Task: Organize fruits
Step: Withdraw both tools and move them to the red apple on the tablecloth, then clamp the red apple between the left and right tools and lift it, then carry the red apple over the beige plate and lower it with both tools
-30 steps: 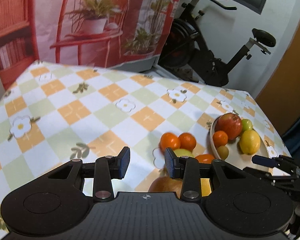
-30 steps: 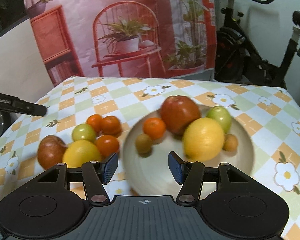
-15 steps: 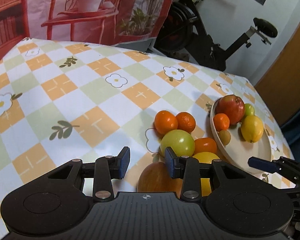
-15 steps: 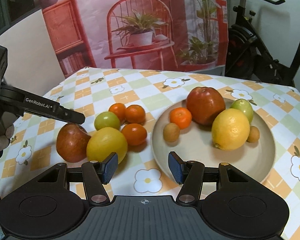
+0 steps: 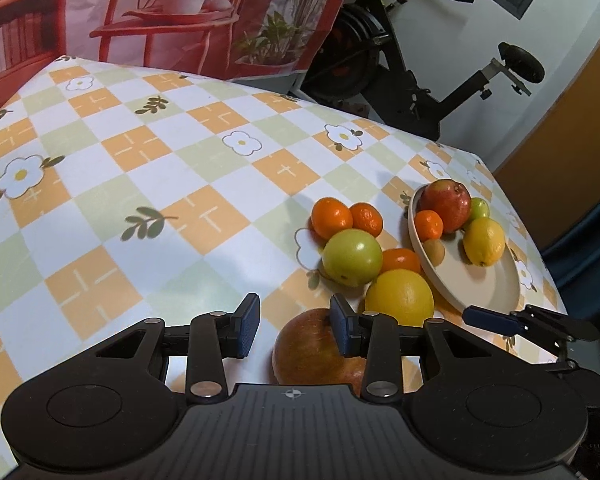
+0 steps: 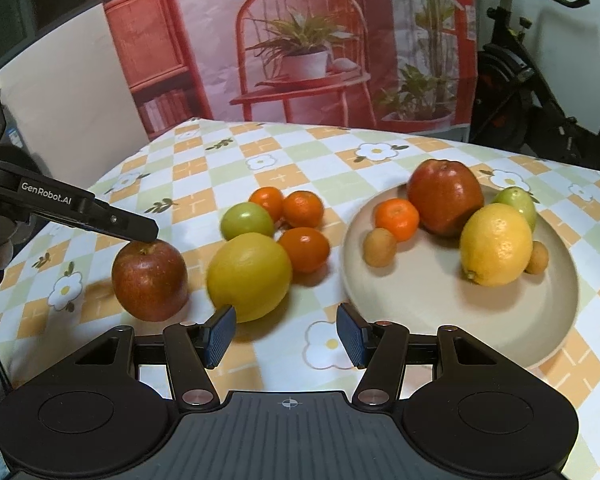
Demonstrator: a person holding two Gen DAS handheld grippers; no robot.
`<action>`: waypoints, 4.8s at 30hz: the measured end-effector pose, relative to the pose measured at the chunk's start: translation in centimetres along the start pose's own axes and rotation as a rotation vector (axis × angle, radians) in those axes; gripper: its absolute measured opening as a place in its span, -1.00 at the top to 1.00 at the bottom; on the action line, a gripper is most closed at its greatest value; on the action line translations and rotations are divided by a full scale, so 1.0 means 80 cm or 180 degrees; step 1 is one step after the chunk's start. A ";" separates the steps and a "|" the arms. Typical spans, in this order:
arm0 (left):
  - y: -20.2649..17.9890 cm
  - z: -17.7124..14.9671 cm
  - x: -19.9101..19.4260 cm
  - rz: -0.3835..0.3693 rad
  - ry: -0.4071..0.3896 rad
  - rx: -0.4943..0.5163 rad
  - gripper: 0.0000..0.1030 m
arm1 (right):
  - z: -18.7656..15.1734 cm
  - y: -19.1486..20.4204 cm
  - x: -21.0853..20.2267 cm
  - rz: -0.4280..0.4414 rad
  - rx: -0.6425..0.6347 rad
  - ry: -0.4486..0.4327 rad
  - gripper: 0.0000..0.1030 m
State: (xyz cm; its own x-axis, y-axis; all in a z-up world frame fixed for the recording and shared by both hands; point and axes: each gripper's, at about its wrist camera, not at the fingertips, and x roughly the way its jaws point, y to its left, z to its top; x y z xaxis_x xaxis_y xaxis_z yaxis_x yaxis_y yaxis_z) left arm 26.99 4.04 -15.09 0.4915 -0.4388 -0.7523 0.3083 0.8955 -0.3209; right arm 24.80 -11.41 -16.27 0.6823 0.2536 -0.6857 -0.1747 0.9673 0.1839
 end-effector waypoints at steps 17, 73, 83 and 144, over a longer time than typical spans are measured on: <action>0.027 -0.029 -0.019 -0.0250 -0.0043 -0.0154 0.23 | 0.007 0.079 0.021 0.0432 -0.0726 0.0255 -0.02; -0.014 0.001 -0.020 -0.0509 -0.0142 -0.0205 0.25 | 0.000 0.066 0.016 0.0696 -0.0452 -0.0452 -0.02; -0.087 0.026 -0.008 -0.0523 -0.0098 0.0130 0.25 | -0.004 0.010 -0.022 0.0559 -0.0150 -0.0727 -0.02; -0.265 0.057 0.148 -0.0613 0.0526 0.0720 0.25 | -0.057 -0.160 -0.062 -0.0367 -0.0055 -0.0777 -0.19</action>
State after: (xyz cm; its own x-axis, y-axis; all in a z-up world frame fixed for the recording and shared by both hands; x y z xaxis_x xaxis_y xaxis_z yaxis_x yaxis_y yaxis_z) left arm 30.00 -20.48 -14.53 0.2735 -0.5638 -0.7793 0.5647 0.7500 -0.3444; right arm 20.46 -25.03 -18.44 0.8490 0.1350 -0.5108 -0.0967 0.9902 0.1009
